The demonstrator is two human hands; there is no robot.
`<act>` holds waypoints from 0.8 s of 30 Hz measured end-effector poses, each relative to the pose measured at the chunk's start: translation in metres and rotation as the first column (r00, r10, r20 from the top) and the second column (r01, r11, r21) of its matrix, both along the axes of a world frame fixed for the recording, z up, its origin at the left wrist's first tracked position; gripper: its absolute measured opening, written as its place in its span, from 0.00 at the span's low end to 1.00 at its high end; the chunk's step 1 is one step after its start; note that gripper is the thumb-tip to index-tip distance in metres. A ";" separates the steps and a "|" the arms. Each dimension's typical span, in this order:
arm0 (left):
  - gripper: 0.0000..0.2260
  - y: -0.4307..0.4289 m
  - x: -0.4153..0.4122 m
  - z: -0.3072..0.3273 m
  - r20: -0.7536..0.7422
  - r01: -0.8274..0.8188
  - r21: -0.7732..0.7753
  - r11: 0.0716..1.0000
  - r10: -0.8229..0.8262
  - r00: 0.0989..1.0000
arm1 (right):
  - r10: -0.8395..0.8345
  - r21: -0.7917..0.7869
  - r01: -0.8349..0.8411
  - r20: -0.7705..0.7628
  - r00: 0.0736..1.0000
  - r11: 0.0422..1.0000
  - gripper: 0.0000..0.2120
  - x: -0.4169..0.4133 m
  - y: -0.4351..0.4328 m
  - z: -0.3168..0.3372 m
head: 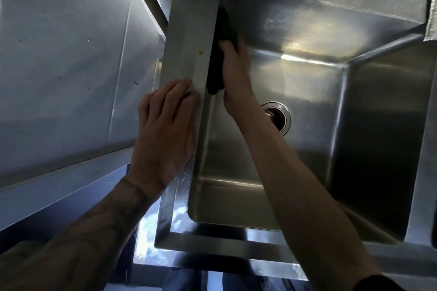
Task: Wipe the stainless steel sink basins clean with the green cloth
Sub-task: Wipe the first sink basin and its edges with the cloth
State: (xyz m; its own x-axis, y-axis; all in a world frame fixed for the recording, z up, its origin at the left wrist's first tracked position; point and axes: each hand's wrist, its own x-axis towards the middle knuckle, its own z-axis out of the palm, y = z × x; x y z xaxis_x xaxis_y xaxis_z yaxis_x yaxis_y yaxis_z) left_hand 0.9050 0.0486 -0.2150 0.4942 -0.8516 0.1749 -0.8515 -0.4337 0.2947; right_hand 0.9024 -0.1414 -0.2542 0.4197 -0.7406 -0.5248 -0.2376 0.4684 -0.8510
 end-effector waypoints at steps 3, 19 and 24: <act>0.16 -0.001 0.000 0.000 0.004 0.006 -0.006 1.000 -0.006 1.000 | 0.051 0.034 -0.050 -0.034 0.998 0.998 0.20 -0.034 0.038 0.016; 0.17 -0.003 -0.005 0.011 -0.064 -0.038 -0.026 0.999 0.037 0.997 | 0.259 0.325 -0.179 -0.223 0.940 0.929 0.11 -0.079 0.086 -0.023; 0.16 -0.001 -0.004 0.008 -0.050 -0.032 -0.061 0.998 0.029 0.998 | 0.270 0.215 -0.235 -0.151 0.951 0.948 0.10 -0.074 0.051 -0.032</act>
